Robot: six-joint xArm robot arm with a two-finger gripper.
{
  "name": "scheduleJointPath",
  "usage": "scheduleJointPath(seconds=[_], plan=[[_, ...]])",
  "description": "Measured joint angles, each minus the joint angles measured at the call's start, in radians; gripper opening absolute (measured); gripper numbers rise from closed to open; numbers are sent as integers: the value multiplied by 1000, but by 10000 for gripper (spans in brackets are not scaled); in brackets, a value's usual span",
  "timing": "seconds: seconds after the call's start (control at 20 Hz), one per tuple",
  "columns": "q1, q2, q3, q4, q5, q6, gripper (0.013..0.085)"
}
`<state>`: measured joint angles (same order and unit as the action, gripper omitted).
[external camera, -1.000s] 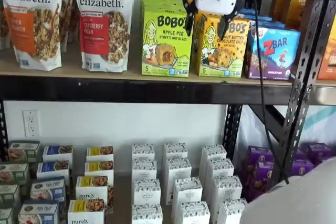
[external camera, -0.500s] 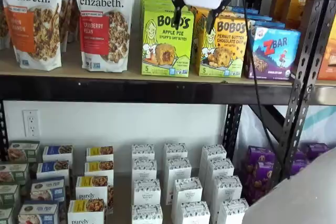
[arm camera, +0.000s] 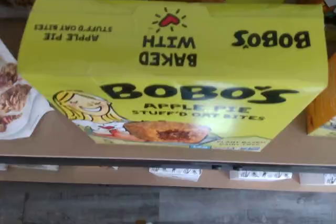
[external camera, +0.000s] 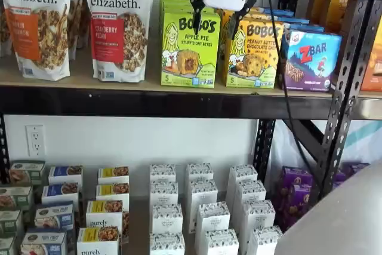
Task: Pick the green box on the top shelf, the fourth from the left
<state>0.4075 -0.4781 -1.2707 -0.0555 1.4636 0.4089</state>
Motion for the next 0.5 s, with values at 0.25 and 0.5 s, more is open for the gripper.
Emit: scheduleJointPath(seconds=[0.25, 0.5], plan=[[-20, 5, 17, -16, -36, -16, 850], [-41, -1, 42, -23, -88, -34, 850]])
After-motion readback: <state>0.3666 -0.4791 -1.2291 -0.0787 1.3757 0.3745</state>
